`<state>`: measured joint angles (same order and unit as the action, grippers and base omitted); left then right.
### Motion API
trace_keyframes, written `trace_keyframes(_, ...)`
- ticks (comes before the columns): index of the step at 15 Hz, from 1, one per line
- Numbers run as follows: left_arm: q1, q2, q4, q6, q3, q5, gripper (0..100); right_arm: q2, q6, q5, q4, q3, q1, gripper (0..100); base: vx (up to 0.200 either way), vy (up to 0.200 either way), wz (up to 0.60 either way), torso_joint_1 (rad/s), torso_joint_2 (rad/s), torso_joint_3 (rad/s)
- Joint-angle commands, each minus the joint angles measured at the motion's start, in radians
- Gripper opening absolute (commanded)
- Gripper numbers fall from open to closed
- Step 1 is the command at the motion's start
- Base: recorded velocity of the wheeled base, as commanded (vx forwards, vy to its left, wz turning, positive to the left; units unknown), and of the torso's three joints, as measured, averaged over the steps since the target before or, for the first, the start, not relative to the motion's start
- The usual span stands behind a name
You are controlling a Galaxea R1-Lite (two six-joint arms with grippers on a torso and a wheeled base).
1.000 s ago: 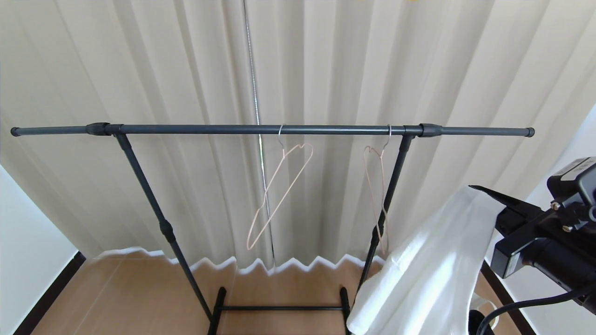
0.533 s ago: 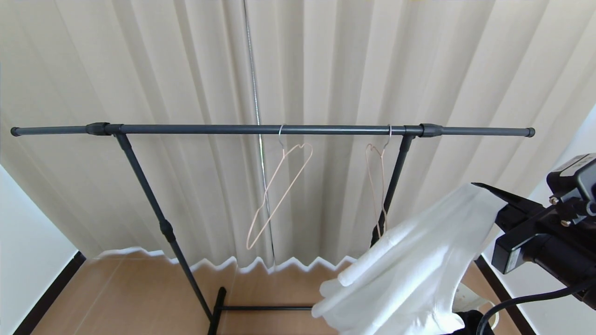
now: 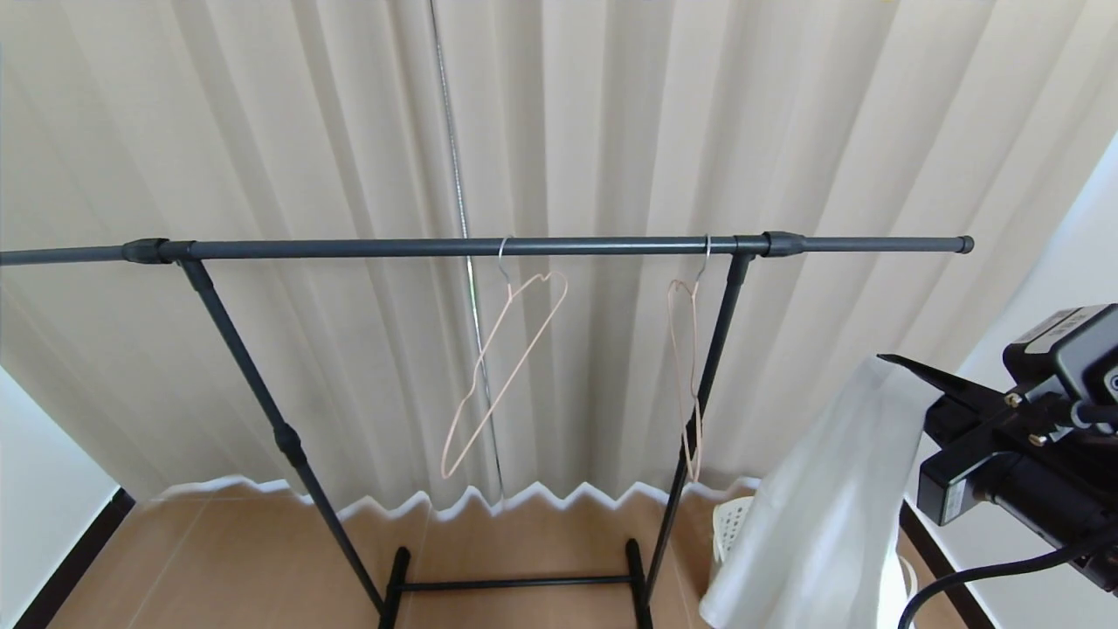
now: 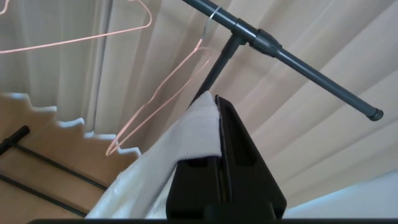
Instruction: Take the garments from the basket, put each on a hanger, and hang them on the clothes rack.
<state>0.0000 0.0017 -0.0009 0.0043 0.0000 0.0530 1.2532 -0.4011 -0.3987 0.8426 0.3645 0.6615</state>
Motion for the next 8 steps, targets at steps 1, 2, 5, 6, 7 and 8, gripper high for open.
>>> trace_keyframes(1, 0.002, 0.000, -0.001, 0.000, 0.000, 0.001, 100, 0.003, -0.001, 0.000, 0.001, -0.002, 0.000, 0, 0.000, 0.000, 0.00, 0.000, 0.00, 0.000)
trace_keyframes(2, 0.002, 0.000, -0.001, 0.000, 0.000, -0.001, 100, 0.003, -0.002, 0.000, 0.000, -0.002, 0.000, 0, 0.000, 0.000, 0.00, -0.002, 0.00, -0.066)
trace_keyframes(5, 0.002, 0.000, -0.001, 0.000, 0.000, -0.001, 100, 0.002, -0.001, 0.000, 0.000, -0.004, 0.000, 0, 0.000, 0.000, 0.00, 0.001, 0.00, -0.128)
trace_keyframes(6, 0.000, 0.000, -0.002, 0.000, 0.000, -0.002, 100, -0.003, -0.002, 0.000, 0.000, -0.004, 0.000, 0, 0.000, 0.000, 0.00, 0.012, 0.00, -0.056)
trace_keyframes(7, 0.002, 0.000, -0.001, 0.000, 0.000, -0.002, 100, -0.005, -0.002, 0.000, 0.001, -0.007, 0.000, 0, 0.000, 0.000, 0.00, 0.000, 0.00, 0.000)
trace_keyframes(8, 0.000, 0.000, -0.001, 0.000, 0.000, -0.002, 100, -0.005, -0.002, 0.000, 0.001, -0.009, 0.000, 0, 0.000, 0.000, 0.00, 0.000, 0.00, 0.000)
